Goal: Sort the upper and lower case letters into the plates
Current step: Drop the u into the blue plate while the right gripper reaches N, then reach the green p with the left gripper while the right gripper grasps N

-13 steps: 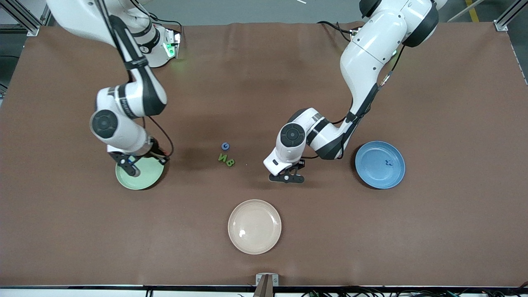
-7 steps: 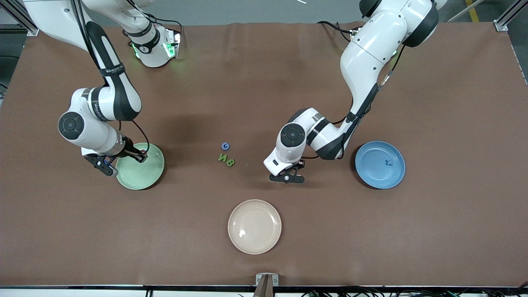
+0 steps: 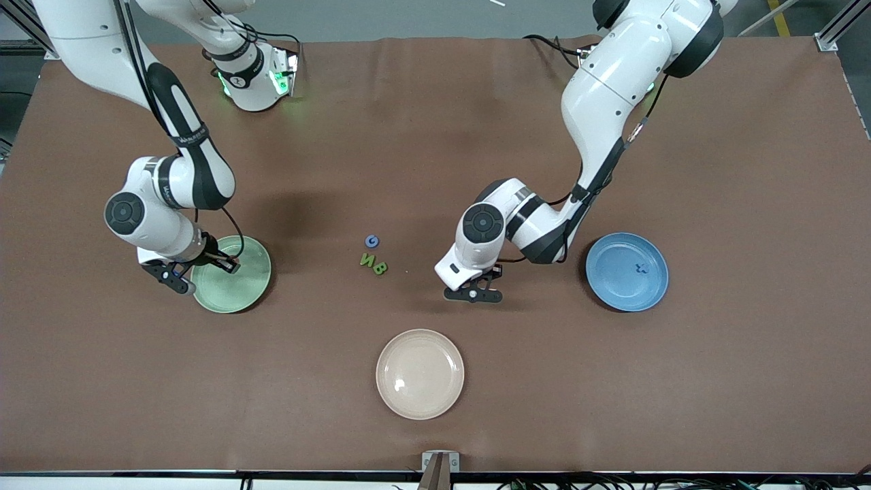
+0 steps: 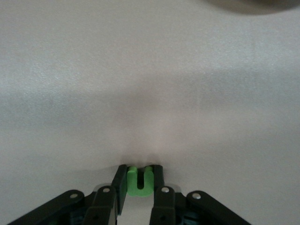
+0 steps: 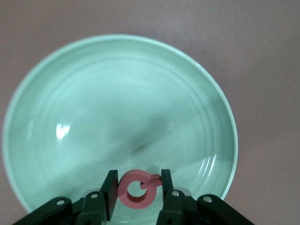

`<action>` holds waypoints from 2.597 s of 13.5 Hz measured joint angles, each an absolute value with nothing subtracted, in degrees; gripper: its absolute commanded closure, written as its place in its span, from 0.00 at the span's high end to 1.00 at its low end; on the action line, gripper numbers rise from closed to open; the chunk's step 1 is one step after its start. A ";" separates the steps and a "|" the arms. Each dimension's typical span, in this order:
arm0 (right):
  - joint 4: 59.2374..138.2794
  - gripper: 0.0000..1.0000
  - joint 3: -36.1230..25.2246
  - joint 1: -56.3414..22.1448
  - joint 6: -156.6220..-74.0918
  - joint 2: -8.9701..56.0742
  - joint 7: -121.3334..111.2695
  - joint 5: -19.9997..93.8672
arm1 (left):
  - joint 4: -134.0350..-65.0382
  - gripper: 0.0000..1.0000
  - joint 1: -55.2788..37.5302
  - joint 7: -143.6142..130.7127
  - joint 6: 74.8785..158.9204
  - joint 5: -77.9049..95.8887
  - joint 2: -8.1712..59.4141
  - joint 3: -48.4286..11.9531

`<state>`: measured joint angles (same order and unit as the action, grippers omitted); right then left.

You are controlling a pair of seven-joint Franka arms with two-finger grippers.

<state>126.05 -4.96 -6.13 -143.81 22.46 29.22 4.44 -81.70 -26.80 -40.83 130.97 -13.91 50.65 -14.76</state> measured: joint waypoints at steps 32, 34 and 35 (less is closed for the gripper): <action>108.52 1.00 -2.95 -27.94 -138.42 32.24 43.90 4.65 | -123.00 1.00 12.84 -12.50 143.98 -25.78 25.87 -22.57; 108.51 1.00 -2.95 -29.92 -139.49 32.34 47.48 4.65 | -120.82 1.00 12.93 -13.61 141.01 -25.77 25.13 -24.62; 108.51 1.00 -2.95 -30.77 -140.24 32.62 48.96 4.64 | -119.05 1.00 12.97 -14.63 138.30 -25.76 24.84 -25.93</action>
<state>108.51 -2.95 -30.77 -140.24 32.62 48.96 4.64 -119.05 12.97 -14.63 138.30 -25.76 24.84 -25.93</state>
